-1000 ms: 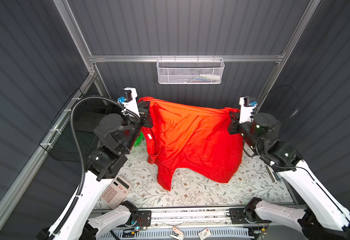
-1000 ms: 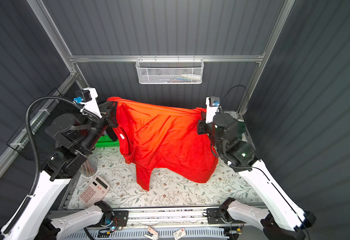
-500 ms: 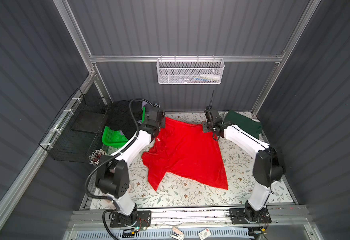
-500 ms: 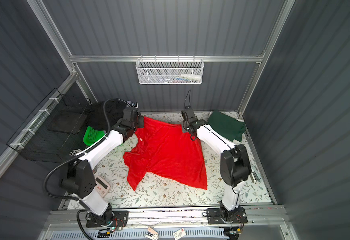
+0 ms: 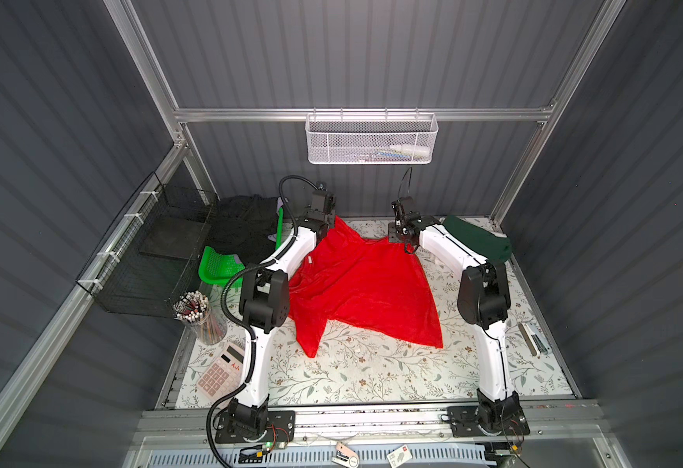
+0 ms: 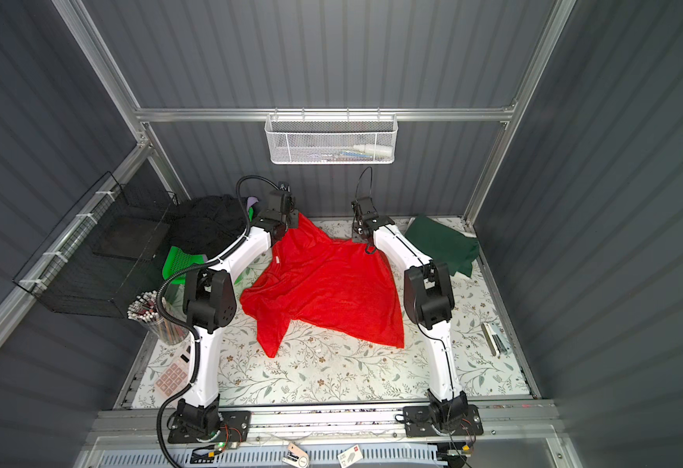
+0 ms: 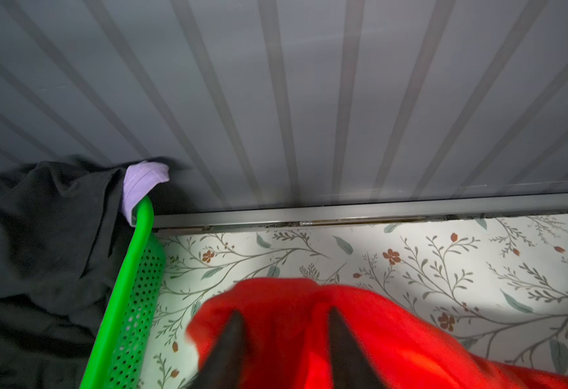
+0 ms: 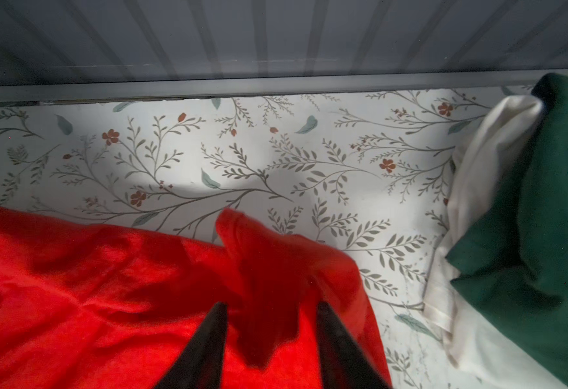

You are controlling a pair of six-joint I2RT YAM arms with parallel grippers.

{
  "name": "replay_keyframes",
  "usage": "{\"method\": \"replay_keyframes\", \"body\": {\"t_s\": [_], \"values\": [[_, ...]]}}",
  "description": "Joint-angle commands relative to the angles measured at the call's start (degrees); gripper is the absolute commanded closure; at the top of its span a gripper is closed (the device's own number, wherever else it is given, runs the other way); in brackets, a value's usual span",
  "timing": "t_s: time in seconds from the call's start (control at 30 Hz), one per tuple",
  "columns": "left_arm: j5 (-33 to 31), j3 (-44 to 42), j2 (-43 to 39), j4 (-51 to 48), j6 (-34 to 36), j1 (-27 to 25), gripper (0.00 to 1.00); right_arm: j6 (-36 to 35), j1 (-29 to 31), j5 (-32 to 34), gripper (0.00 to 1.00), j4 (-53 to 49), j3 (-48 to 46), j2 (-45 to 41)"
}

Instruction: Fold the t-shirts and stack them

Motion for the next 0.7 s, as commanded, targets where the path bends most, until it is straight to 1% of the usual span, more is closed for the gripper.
{"method": "replay_keyframes", "body": {"t_s": [0.0, 0.07, 0.1, 0.2, 0.33, 0.37, 0.43, 0.47, 0.57, 0.6, 0.67], "values": [[-0.43, -3.30, -6.27, -0.86, 1.06, -0.20, 0.00, 3.42, -0.43, 0.00, 0.01, -5.64, -2.78, -5.10], [-2.39, -13.04, -13.32, 4.14, 0.11, -0.99, 0.00, 4.34, -0.40, -0.78, 0.01, -3.39, -10.18, -11.73], [-2.93, -15.99, -15.94, 4.89, -0.48, -1.32, 0.00, 4.76, -0.41, -1.23, 0.01, -2.38, -13.54, -14.69], [-5.18, -23.16, -23.65, 3.23, -3.13, -2.20, 0.00, 7.28, -0.39, -1.26, 0.01, -1.00, -24.30, -24.69], [-8.27, -35.10, -34.55, 0.46, -7.05, -2.95, 0.00, 11.35, -0.36, -1.77, 0.01, -4.82, -37.26, -36.31], [-8.82, -40.27, -37.56, 0.26, -8.14, -2.96, 0.00, 12.71, -0.23, -1.74, 0.01, -6.33, -40.35, -39.22], [-9.28, -46.21, -42.80, -0.40, -9.74, -2.93, 0.00, 15.33, -0.09, -2.77, 0.01, -8.50, -47.00, -44.41], [-8.67, -48.91, -45.04, -1.81, -10.48, -2.98, 0.00, 16.89, 0.03, -4.36, 0.01, -9.50, -50.41, -47.05], [-6.89, -54.29, -49.16, -7.11, -12.72, -3.30, 0.00, 22.28, 0.74, -7.51, 0.01, -11.84, -59.38, -53.36], [-7.31, -55.53, -49.73, -8.67, -13.67, -3.31, 0.00, 23.51, 1.02, -8.33, 0.01, -11.51, -61.94, -54.75], [-10.85, -59.19, -50.13, -9.95, -15.52, -2.84, 0.00, 26.51, 1.22, -8.85, 0.01, -10.88, -66.79, -57.25]]}}
